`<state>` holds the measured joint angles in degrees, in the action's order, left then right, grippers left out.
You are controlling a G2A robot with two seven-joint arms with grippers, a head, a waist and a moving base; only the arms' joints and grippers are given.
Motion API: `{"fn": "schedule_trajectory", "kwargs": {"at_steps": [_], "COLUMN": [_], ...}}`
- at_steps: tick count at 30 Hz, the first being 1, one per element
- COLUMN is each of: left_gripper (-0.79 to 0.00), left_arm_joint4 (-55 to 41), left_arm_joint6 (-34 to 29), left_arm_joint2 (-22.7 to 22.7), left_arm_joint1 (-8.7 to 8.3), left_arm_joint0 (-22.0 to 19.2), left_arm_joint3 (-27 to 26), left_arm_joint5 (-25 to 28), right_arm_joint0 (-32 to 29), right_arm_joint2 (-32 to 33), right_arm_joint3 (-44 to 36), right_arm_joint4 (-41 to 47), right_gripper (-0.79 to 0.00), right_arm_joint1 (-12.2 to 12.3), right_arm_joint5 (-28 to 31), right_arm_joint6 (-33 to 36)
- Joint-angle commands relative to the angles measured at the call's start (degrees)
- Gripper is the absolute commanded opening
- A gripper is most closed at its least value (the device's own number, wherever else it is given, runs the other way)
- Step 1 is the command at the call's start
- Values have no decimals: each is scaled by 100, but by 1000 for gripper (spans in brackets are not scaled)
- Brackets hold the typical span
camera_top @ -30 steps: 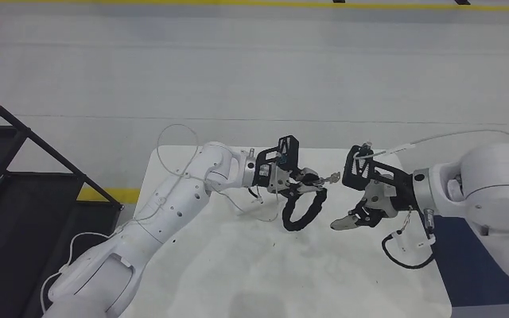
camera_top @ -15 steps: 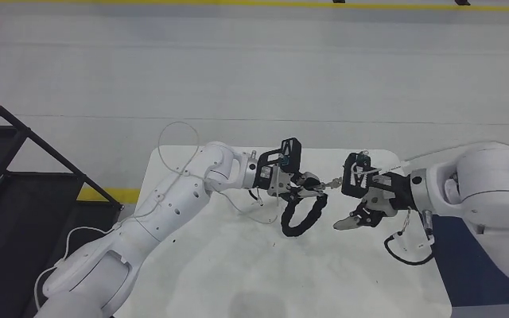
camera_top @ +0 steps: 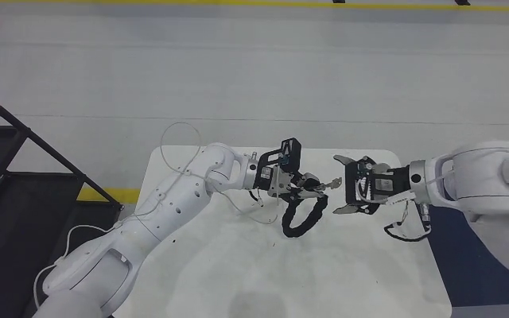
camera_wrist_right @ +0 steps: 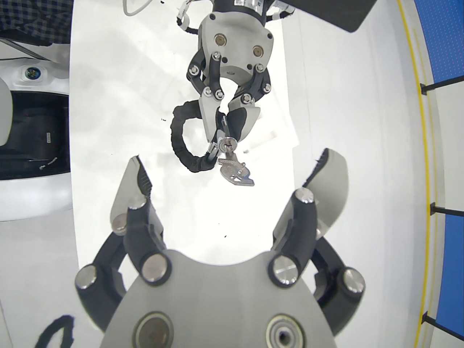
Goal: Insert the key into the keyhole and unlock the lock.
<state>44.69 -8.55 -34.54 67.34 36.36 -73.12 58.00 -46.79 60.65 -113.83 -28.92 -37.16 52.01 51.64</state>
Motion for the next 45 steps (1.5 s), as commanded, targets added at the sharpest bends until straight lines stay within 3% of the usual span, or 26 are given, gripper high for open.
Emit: {"fn": "schedule_trajectory", "kwargs": {"at_steps": [1,3,12,18,20,24,30,32,33,34,45], "left_gripper": [-785,-785,-785,-785,-785,-785,-785,-785,-785,-785,-785], "left_arm_joint4": [-2,-7,-75,-110,-116,-135,-161,-164,-164,-164,-68], "left_arm_joint6": [11,18,23,17,25,48,86,97,102,107,208], "left_arm_joint2": [9,17,96,132,134,140,151,156,158,161,164], "left_arm_joint1": [-5,-13,-50,-84,-93,-112,-137,-145,-148,-151,-164], "left_arm_joint0": [-3,1,4,-9,-11,-17,-29,-35,-36,-38,-37], "left_arm_joint3": [-1,-4,-127,-166,-166,-177,-181,-177,-177,-179,-231], "left_arm_joint5": [0,0,0,0,0,0,0,0,0,0,0], "right_arm_joint0": [-24,-37,-88,-123,-136,-178,-231,-250,-259,-277,-440], "right_arm_joint2": [16,22,16,-30,-17,19,65,80,89,100,17], "right_arm_joint3": [-11,-34,-175,-224,-239,-263,-317,-325,-320,-290,78], "right_arm_joint4": [-119,-208,-525,-657,-676,-721,-771,-783,-791,-769,533], "right_gripper": [-563,-603,-619,-573,-597,-739,-631,-674,-751,-785,-785], "right_arm_joint1": [3,6,5,0,5,22,44,50,54,56,86], "right_arm_joint5": [20,57,30,82,88,102,134,130,129,102,-564], "right_arm_joint6": [-48,-87,-269,-361,-383,-397,-435,-448,-457,-486,-163]}}
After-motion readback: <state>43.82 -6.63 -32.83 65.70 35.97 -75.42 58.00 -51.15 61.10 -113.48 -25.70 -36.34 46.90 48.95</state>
